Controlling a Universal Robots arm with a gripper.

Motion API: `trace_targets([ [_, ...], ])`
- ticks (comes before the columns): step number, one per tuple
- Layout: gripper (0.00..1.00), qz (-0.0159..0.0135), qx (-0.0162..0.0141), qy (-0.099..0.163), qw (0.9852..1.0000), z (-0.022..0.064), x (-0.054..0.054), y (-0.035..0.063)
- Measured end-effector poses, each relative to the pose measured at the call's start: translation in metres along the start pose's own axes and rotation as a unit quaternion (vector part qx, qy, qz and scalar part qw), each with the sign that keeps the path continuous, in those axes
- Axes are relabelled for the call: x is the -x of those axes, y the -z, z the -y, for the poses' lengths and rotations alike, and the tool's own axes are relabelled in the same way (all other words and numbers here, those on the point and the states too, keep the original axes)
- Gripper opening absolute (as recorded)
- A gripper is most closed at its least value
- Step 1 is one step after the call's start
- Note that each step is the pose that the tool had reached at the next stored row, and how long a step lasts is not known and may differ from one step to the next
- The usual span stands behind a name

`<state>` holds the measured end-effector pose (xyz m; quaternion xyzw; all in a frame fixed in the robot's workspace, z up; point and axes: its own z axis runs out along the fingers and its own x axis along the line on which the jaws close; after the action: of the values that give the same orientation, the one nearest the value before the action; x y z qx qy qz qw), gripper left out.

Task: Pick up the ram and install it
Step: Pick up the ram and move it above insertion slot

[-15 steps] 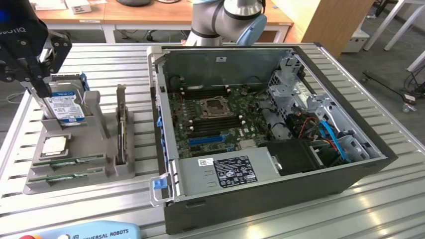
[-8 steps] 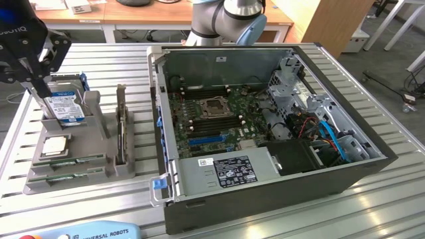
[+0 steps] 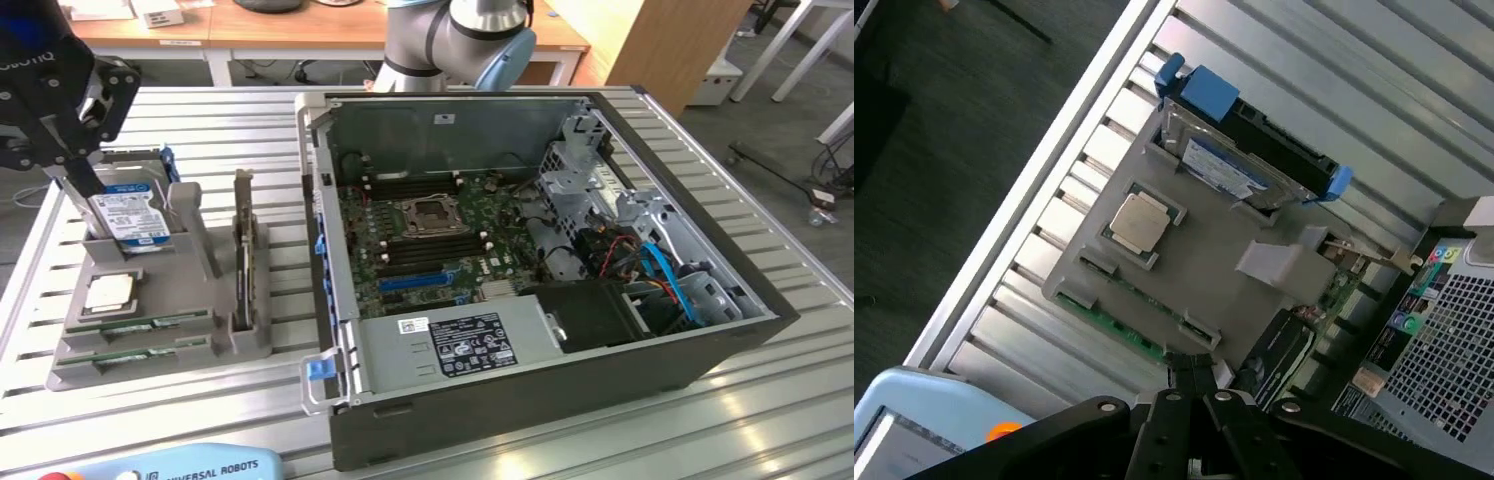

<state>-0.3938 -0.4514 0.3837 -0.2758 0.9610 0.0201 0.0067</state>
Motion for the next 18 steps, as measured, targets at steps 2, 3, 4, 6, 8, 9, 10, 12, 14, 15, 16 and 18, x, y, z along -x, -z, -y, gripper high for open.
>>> trace_targets([
  [2, 0.10, -0.0006, 0.0004, 0.018, 0.9998, 0.0000, 0.0000, -0.0002],
  [3, 0.10, -0.0010, 0.0007, 0.027, 0.9996, 0.0000, 0.0000, -0.0002],
  [4, 0.10, -0.0013, 0.0009, 0.036, 0.9993, 0.0000, 0.0000, -0.0003],
  [6, 0.10, -0.0019, 0.0013, 0.055, 0.9985, 0.0000, 0.0000, -0.0005],
  [8, 0.10, -0.0026, 0.0018, 0.073, 0.9973, 0.0000, 0.0000, -0.0007],
  [9, 0.10, -0.0029, 0.0020, 0.082, 0.9966, 0.0000, 0.0000, -0.0007],
  [10, 0.10, -0.0032, 0.0022, 0.091, 0.9958, 0.0000, 0.0000, -0.0008],
  [12, 0.10, -0.0038, 0.0026, 0.109, 0.9940, 0.0000, 0.0000, -0.0009],
  [14, 0.10, -0.0044, 0.0030, 0.127, 0.9919, 0.0000, 0.0000, -0.0010],
  [15, 0.10, -0.0048, 0.0033, 0.136, 0.9907, 0.0000, 0.0000, -0.0011],
  [16, 0.10, -0.0050, 0.0035, 0.144, 0.9896, 0.0000, 0.0000, -0.0012],
  [18, 0.10, -0.0057, 0.0039, 0.162, 0.9868, 0.0001, 0.0000, -0.0013],
])
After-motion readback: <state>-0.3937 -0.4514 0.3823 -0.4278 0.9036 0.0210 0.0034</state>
